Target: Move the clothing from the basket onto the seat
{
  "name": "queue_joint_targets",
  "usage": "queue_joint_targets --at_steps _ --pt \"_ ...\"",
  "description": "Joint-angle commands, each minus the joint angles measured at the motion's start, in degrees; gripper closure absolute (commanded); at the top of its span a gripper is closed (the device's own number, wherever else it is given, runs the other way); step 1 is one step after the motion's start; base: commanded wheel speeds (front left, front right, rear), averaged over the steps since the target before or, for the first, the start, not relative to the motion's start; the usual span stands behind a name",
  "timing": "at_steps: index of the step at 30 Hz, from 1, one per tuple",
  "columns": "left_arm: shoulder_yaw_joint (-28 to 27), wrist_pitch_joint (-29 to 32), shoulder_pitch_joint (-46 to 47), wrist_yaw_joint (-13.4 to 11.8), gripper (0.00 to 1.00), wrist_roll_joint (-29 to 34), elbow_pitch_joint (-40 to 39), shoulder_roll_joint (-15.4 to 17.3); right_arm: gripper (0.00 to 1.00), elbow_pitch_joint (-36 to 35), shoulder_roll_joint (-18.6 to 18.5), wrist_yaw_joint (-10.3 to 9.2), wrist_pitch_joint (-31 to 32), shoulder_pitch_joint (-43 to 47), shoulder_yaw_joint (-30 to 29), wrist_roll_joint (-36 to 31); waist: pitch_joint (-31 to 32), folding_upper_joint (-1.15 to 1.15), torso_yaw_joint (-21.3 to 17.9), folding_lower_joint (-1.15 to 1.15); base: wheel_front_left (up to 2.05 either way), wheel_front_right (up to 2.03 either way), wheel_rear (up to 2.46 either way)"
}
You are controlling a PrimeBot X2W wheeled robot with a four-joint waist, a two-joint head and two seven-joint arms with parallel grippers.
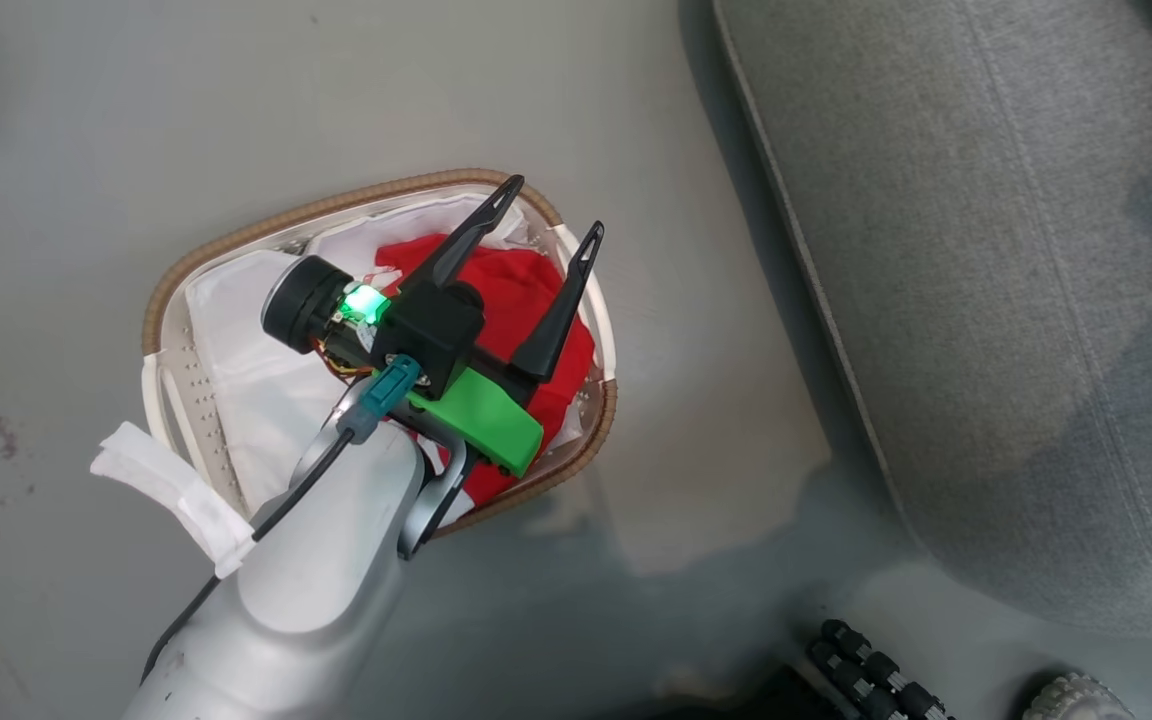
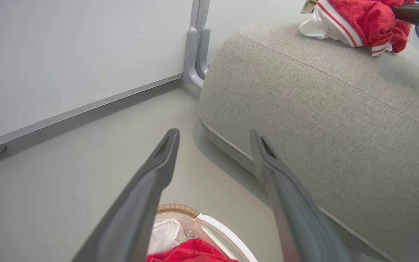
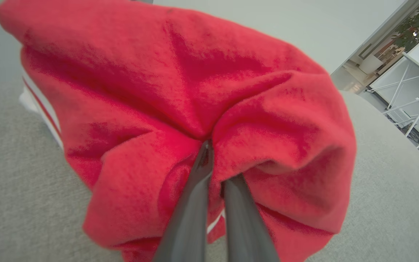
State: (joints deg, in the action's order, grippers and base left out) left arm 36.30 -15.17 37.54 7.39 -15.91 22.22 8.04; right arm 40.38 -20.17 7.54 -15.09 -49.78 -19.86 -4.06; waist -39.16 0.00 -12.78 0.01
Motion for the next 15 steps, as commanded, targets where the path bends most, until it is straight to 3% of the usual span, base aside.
queue_joint_targets --at_steps 1,2,15 --pt "-0.37 0.03 -0.23 0.15 0.0 0.31 0.22 0.17 0.22 0.4 -0.17 -0.1 -0.12 1.05 -0.9 -0.56 -0.21 0.0 0.96 -0.01 0.0 0.0 0.0" --pt "-0.44 0.03 -0.31 0.15 0.0 0.27 0.5 0.06 0.0 0.62 0.13 -0.09 -0.12 1.94 -1.2 -0.88 0.24 0.0 0.88 -0.01 0.0 0.0 0.0" --pt "-3.08 0.03 -5.08 0.15 0.0 -1.01 2.91 -2.65 0.0 -6.7 4.16 -0.09 -0.07 17.22 -2.92 0.28 12.12 0.0 0.84 -0.01 0.0 0.0 0.0"
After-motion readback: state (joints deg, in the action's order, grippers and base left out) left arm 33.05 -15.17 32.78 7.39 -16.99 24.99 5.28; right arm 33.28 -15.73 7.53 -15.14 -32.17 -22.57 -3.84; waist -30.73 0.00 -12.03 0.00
